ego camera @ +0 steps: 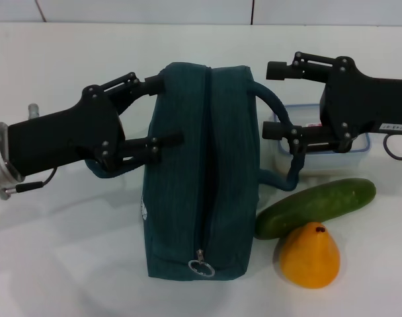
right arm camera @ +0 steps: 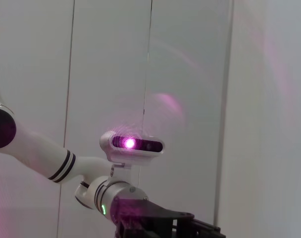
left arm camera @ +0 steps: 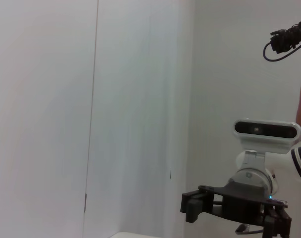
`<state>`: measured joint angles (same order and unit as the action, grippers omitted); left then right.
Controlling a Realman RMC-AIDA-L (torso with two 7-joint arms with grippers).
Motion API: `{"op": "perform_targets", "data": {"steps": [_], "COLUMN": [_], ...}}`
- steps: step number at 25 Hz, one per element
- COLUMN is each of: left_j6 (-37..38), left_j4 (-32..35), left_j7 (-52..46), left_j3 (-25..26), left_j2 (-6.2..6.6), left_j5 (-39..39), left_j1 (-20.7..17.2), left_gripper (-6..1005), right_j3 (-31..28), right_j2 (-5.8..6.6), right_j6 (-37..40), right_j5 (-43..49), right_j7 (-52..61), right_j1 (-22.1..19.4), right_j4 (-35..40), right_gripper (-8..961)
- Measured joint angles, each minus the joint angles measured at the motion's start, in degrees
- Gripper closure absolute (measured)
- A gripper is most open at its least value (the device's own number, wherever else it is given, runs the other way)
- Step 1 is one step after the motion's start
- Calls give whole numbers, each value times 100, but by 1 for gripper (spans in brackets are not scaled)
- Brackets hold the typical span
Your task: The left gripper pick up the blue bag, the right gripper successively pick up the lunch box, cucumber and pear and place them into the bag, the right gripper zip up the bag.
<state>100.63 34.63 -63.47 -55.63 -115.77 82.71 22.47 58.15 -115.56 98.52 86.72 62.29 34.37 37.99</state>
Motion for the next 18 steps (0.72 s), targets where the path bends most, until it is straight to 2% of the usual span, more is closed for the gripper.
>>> {"op": "perform_targets", "data": {"steps": [12, 15, 18], "left_j6": [0, 3, -16], "left_j4": [13, 337, 1109], "left_j7": [-51, -458, -1397], "left_j3": [-10, -9, -11], "left_j2": [4, -3, -37], "left_j5": [-4, -7, 74], "left_j1": [5, -22, -110], "left_gripper": [130, 131, 133], "right_j3": [-6, -4, -3], "right_j2": [-5, -5, 3], "right_j6": [-14, -18, -11], "right_j5": [0, -24, -86], "right_j7": [-16, -16, -16], "right_j1": [-8, -9, -43], "right_j4": [-4, -4, -7], "right_gripper": [128, 128, 128]}}
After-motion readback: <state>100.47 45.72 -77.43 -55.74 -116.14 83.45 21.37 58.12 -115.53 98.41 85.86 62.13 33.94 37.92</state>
